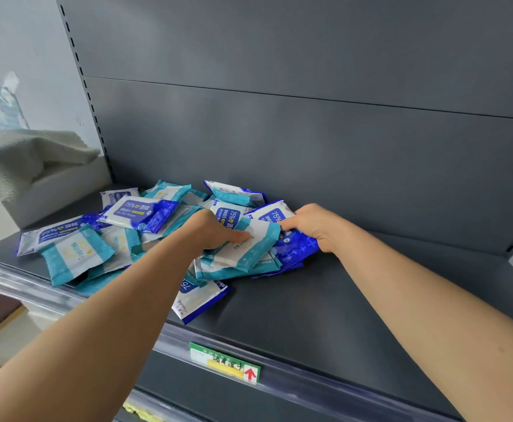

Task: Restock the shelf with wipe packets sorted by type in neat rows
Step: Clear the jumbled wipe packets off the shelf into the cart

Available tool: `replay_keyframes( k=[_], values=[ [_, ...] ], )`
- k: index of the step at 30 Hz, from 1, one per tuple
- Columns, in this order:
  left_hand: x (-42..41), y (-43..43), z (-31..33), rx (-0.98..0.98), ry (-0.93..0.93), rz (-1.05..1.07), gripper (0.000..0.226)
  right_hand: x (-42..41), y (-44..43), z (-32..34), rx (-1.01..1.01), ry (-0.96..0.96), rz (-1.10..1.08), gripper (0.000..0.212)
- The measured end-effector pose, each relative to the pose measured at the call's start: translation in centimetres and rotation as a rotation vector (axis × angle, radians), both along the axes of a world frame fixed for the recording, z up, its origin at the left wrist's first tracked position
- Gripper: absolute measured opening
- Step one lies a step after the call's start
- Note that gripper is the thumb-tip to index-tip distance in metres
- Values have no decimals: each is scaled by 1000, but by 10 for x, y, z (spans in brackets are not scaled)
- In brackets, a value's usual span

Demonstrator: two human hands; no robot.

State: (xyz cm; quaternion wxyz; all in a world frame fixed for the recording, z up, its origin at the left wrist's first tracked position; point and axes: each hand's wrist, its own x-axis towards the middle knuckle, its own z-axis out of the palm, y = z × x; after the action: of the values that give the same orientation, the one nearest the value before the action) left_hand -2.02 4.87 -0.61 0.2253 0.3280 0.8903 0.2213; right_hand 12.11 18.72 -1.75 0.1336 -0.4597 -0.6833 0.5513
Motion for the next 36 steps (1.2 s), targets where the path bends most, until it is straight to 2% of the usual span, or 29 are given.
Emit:
replay_keyframes(
  k=[5, 10, 15, 26, 36],
  values=[
    [13, 6, -4, 150, -96, 12, 59, 17, -6, 9, -58, 113, -40, 30],
    [36, 12, -11, 334, -231, -24, 52, 55, -15, 17, -34, 164, -128, 18],
    [60, 19, -10, 491, -240, -99, 53, 95, -28, 19, -25, 245, -271, 23],
    [145, 40, 17, 571, -250, -332, 51, 197, -50, 34, 28, 336, -523, 36],
    [287, 81, 35, 587, -324, -470, 52, 341, -40, 51, 72, 398, -652, 27]
  ],
)
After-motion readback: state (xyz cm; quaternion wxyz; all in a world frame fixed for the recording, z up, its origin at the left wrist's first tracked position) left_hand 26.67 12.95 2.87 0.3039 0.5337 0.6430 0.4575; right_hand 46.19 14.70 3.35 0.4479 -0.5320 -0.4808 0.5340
